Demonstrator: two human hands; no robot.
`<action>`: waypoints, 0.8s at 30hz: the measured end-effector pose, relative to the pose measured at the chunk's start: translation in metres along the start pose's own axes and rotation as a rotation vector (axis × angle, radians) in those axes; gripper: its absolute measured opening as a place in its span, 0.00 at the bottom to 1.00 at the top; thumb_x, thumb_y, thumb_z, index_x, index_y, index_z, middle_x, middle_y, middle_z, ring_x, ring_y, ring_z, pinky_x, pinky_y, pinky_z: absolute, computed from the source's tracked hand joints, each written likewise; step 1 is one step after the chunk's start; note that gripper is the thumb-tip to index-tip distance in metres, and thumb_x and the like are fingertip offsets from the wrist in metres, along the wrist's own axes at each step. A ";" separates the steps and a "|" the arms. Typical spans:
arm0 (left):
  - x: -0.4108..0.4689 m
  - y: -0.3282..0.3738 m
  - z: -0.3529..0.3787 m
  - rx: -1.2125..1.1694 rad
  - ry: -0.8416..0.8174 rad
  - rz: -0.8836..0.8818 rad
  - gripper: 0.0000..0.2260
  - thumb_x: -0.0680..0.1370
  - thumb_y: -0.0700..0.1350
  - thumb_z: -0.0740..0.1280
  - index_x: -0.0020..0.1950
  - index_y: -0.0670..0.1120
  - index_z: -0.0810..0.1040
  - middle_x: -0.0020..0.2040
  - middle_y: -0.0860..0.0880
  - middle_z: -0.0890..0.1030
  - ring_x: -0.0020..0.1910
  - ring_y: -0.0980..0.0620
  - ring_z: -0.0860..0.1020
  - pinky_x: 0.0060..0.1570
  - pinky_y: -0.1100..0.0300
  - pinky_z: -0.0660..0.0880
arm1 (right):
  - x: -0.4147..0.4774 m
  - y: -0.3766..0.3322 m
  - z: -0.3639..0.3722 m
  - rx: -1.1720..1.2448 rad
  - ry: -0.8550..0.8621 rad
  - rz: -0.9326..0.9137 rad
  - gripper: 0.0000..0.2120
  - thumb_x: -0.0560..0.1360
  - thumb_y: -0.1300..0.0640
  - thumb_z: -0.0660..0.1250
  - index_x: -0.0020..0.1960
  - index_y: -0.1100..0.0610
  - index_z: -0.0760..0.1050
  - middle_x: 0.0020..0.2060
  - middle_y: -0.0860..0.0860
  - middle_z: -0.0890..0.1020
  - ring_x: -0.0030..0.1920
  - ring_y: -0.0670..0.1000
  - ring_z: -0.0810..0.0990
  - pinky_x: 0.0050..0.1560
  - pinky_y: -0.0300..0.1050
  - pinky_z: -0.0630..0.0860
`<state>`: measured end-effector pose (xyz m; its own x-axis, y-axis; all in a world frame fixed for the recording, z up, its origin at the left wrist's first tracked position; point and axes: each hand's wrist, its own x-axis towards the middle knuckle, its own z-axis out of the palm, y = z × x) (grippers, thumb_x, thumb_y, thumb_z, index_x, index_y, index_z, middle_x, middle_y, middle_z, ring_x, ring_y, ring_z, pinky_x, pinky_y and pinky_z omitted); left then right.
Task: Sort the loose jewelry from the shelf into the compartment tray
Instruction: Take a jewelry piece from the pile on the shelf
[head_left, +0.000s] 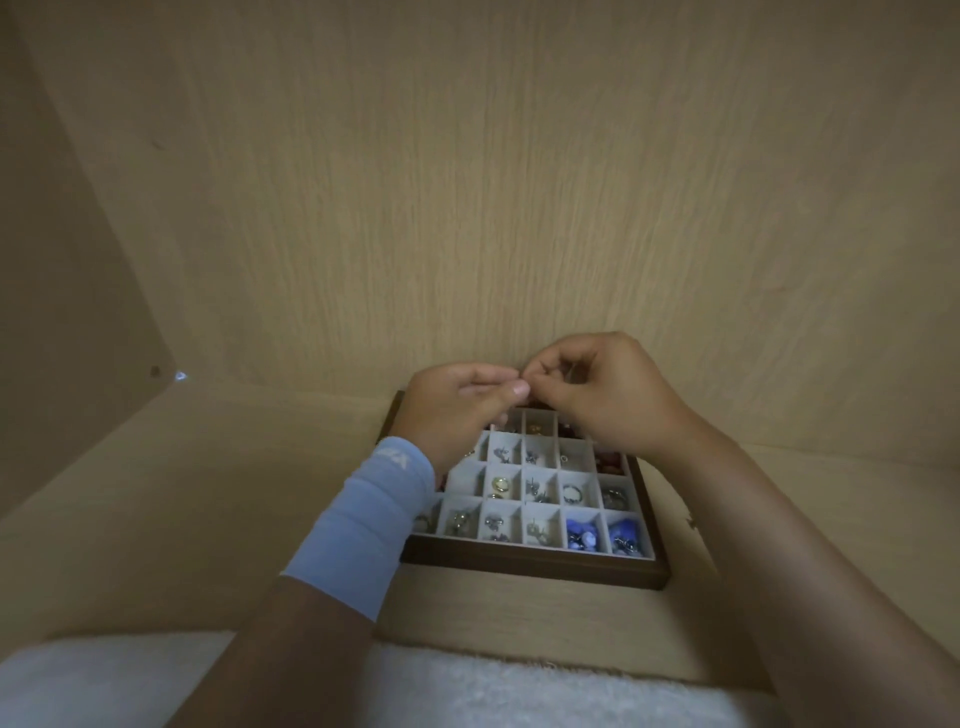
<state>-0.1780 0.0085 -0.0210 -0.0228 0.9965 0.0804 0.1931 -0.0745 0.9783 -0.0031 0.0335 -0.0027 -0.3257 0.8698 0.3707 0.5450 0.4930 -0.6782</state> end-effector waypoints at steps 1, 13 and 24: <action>0.000 0.003 -0.004 -0.065 0.001 -0.040 0.04 0.74 0.46 0.73 0.48 0.50 0.84 0.36 0.54 0.85 0.33 0.60 0.79 0.36 0.69 0.74 | 0.000 -0.002 0.003 -0.001 0.042 -0.032 0.03 0.76 0.55 0.73 0.44 0.49 0.85 0.34 0.47 0.83 0.31 0.40 0.77 0.35 0.35 0.74; 0.002 0.014 -0.019 -0.324 0.045 -0.015 0.05 0.71 0.44 0.75 0.46 0.48 0.86 0.43 0.42 0.82 0.34 0.56 0.73 0.39 0.62 0.74 | 0.002 -0.026 0.021 0.256 0.265 -0.013 0.05 0.76 0.59 0.72 0.43 0.52 0.85 0.37 0.48 0.85 0.37 0.41 0.79 0.42 0.36 0.76; -0.001 0.010 -0.008 -0.193 0.142 0.164 0.05 0.72 0.40 0.75 0.47 0.45 0.85 0.33 0.56 0.84 0.34 0.64 0.79 0.43 0.67 0.75 | 0.000 -0.022 0.023 0.300 0.225 0.018 0.08 0.78 0.63 0.68 0.42 0.60 0.83 0.37 0.55 0.85 0.37 0.44 0.79 0.45 0.42 0.78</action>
<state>-0.1835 0.0063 -0.0099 -0.1460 0.9562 0.2536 0.0159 -0.2540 0.9671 -0.0331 0.0226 -0.0021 -0.1214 0.8772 0.4645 0.2874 0.4789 -0.8295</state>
